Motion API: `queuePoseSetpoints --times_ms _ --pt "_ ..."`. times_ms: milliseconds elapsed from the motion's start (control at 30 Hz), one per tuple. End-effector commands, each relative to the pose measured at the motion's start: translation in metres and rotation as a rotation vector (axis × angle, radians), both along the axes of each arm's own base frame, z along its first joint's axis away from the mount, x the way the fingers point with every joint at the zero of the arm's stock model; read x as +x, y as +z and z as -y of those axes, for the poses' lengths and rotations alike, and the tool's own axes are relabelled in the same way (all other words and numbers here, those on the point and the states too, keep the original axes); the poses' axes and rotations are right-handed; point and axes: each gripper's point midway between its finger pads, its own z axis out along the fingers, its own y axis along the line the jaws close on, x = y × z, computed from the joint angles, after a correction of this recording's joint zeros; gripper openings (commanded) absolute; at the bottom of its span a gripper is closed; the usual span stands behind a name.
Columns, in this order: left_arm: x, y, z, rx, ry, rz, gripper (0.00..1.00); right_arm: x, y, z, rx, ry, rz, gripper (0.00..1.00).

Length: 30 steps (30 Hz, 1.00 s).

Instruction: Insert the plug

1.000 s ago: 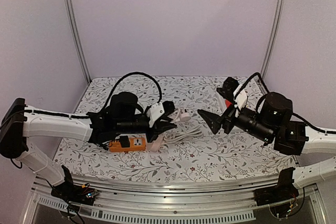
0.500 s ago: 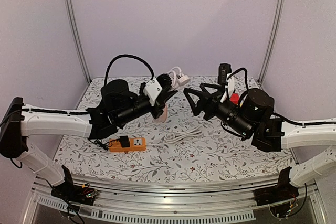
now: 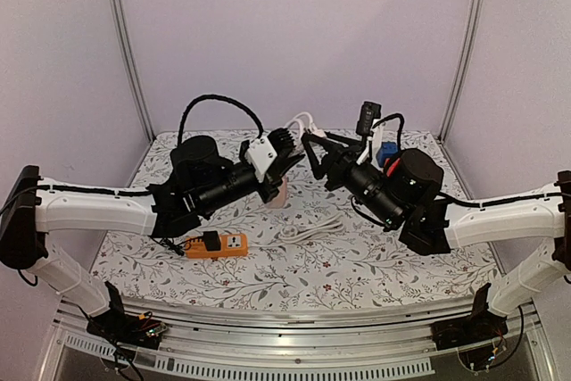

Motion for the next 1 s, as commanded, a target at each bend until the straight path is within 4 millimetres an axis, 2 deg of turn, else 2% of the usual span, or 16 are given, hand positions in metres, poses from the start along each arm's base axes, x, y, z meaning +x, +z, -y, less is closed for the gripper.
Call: queuePoseSetpoints --times_ms 0,100,267,367,400,433,500,533,567,600,667,800,867,967 --pt "-0.016 0.038 -0.002 -0.098 -0.04 0.086 0.0 0.006 0.015 0.0 0.087 0.01 0.001 0.51" --pt "-0.016 0.038 -0.002 -0.099 -0.041 0.084 0.0 0.005 0.014 -0.003 0.083 0.018 0.012 0.36" --pt "-0.019 0.036 -0.001 -0.096 -0.054 0.083 0.0 0.004 0.015 -0.009 0.071 0.048 0.027 0.0" --pt "-0.02 0.03 -0.001 -0.065 -0.061 0.081 0.01 0.004 0.012 -0.01 0.055 0.056 0.021 0.0" --pt "-0.021 0.025 0.0 -0.043 -0.071 0.081 0.16 0.007 0.009 -0.008 0.037 0.046 0.012 0.0" --pt "-0.025 0.02 0.001 -0.007 -0.095 0.084 0.4 0.011 0.003 -0.006 0.0 0.031 -0.006 0.0" --pt "-0.029 -0.001 -0.001 0.111 -0.126 0.065 0.92 0.02 0.003 0.009 -0.075 -0.008 -0.05 0.0" --pt "-0.029 -0.011 -0.005 0.172 -0.131 0.05 0.99 0.027 -0.013 0.017 -0.167 -0.033 -0.108 0.0" --pt "-0.027 -0.022 -0.011 0.248 -0.13 0.03 0.99 0.029 -0.009 0.031 -0.205 -0.062 -0.125 0.0" --pt "-0.025 -0.03 -0.02 0.308 -0.125 0.009 0.99 0.033 -0.014 0.043 -0.255 -0.089 -0.154 0.0" --pt "-0.024 -0.058 -0.045 0.463 -0.146 -0.082 1.0 0.03 -0.005 0.069 -0.324 -0.132 -0.158 0.0" --pt "-0.023 -0.103 -0.116 0.686 -0.17 -0.345 1.0 0.021 0.003 0.11 -0.515 -0.204 -0.181 0.0" --pt "-0.028 -0.126 -0.158 0.789 -0.181 -0.464 0.99 0.014 0.005 0.122 -0.597 -0.216 -0.197 0.0" --pt "-0.039 -0.151 -0.209 0.91 -0.215 -0.554 0.99 0.01 0.0 0.137 -0.697 -0.234 -0.234 0.0"
